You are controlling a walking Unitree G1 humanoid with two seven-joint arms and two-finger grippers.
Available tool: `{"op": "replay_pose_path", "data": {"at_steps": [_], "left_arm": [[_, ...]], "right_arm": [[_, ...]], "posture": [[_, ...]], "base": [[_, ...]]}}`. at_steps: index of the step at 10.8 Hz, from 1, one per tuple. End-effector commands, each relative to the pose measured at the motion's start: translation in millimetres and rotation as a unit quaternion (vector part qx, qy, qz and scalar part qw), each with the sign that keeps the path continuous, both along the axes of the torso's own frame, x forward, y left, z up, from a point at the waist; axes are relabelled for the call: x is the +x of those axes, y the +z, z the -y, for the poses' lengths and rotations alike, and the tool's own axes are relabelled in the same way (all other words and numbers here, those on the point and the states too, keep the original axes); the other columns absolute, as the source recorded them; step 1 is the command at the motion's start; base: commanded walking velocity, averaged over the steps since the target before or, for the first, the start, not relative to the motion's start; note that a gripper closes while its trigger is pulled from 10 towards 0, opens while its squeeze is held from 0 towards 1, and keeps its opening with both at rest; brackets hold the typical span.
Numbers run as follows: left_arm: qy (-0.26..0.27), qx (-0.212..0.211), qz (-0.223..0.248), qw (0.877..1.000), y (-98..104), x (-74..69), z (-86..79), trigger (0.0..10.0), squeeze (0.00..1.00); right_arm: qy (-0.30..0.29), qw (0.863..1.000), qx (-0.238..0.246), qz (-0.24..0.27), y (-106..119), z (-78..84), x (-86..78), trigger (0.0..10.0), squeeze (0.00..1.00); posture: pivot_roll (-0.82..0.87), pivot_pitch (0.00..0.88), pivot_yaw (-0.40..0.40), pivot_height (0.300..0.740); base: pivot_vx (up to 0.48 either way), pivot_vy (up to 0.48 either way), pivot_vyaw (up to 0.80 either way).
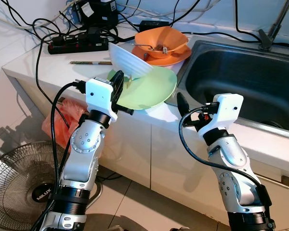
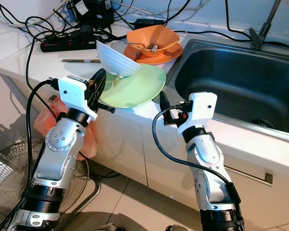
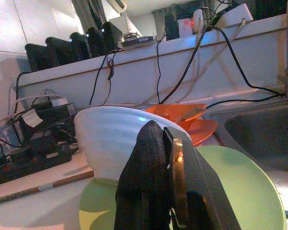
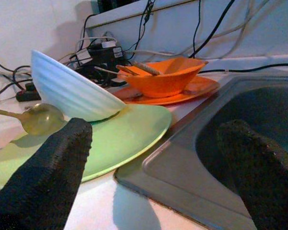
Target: Kitchen organization
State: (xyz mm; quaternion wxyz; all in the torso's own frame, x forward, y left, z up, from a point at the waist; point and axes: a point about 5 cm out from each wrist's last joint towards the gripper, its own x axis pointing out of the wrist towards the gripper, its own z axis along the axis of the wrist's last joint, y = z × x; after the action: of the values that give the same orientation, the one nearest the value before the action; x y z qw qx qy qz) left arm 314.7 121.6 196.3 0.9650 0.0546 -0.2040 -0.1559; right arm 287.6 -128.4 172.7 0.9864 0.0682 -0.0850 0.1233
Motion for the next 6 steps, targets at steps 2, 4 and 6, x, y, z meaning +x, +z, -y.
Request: {"op": "replay_pose_path", "data": {"at_steps": [2,4,6], "left_arm": [[-0.017,-0.002,0.008,1.000,8,-1.3,5.4,0.0,0.00],[-0.033,-0.008,0.003,0.999,5,-3.3,10.5,0.5,0.00],[-0.040,-0.014,0.001,0.999,5,-4.0,12.4,0.9,0.00]], "right_arm": [[-0.005,1.000,0.000,0.014,5,0.1,-0.8,10.0,0.00],[-0.011,1.000,0.001,0.008,5,1.6,0.6,10.0,0.00],[-0.012,1.000,-0.001,0.008,5,2.0,1.0,10.0,0.00]], "posture": [[0.02,0.054,0.083,0.740],[0.02,0.054,0.081,0.740],[0.02,0.054,0.080,0.740]], "base": [[0.000,0.000,0.00],[0.000,0.000,-0.76],[0.000,0.000,-0.80]]}}
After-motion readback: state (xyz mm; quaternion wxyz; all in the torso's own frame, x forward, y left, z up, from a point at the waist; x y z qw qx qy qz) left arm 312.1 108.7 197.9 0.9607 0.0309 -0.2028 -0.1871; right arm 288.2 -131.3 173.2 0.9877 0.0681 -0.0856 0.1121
